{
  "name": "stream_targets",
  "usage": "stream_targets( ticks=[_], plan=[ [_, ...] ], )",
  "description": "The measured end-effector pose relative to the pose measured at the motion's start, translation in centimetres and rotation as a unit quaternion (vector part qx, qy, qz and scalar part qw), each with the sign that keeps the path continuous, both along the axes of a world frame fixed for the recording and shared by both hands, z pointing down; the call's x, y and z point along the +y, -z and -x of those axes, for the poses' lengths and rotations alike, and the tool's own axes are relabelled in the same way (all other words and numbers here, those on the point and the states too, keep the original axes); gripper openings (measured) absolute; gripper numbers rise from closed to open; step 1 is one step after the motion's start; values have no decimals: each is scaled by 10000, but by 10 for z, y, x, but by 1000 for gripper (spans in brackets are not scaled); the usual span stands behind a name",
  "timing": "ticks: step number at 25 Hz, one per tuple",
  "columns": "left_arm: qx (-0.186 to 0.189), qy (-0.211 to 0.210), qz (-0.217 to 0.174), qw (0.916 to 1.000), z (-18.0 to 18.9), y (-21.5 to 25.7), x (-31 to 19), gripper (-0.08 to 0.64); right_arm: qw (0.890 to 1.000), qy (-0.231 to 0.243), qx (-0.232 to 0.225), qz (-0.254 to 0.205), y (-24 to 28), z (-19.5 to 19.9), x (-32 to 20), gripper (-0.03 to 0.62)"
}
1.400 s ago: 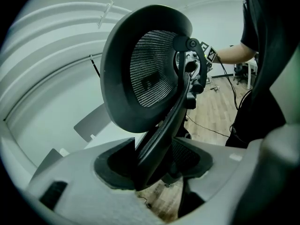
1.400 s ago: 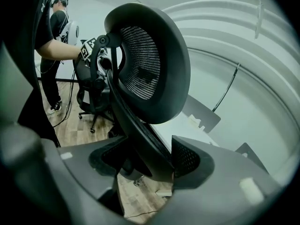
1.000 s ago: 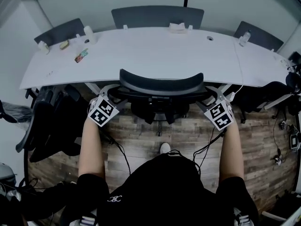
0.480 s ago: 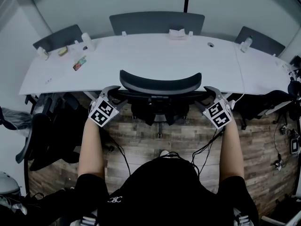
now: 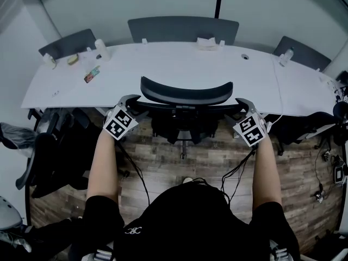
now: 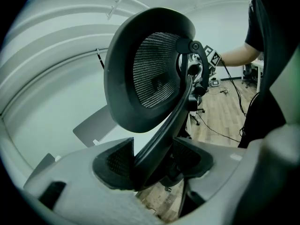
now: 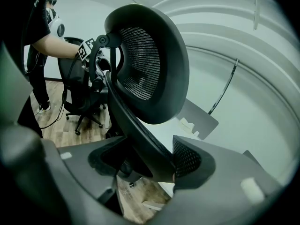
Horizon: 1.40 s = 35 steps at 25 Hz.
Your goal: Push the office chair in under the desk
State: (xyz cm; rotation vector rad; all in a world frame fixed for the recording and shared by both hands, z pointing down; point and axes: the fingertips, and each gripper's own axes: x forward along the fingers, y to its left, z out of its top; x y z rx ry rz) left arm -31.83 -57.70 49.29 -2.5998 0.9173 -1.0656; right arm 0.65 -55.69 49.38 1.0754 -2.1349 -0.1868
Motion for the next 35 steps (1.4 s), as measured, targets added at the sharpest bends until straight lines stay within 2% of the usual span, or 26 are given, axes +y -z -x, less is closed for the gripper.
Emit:
stream_targets(
  ticks=[9,13,15,17,20,21,23,24,26,27,29,32,35],
  plan=[
    [-111,65,112,9999,5,-2,-19,255,9999,23,-27,-139,1,1,-15,305],
    [-91,50,23,9999,3,-4,-21,258,9998,92,-64,-149,1,1,-16,307],
    [-61,219,10,9997,4,-1,-19,261,9998,140,-55,-122,2,1,-15,307],
    [277,614,-11,9977,8,9,-19,319,9997,58,-218,-81,7,2,-12,313],
    [1284,1198,-174,9843,17,34,-9,291,9953,-146,-903,-303,28,8,2,285],
    [1580,1437,-232,9767,22,42,-3,230,9918,-223,-1168,-474,38,11,7,264],
    [2092,1929,-360,9580,30,56,8,46,9828,-478,-1572,-840,54,18,18,195],
    [2294,2123,-410,9490,32,61,15,3,9782,-704,-1692,-974,58,21,22,150],
    [2500,2440,-485,9358,30,67,27,5,9687,-1357,-1783,-1071,57,23,29,37],
    [2515,2597,-539,9308,27,68,33,5,9635,-1624,-1846,-1059,56,27,33,8],
    [2596,2814,-608,9218,17,69,45,5,9525,-1847,-2209,-990,56,43,43,6],
    [2968,2785,-507,9120,-13,71,65,5,9317,-1965,-2934,-851,62,67,60,6],
    [3149,2616,-381,9116,-41,71,81,6,9210,-1926,-3305,-744,67,85,70,6]
  ],
)
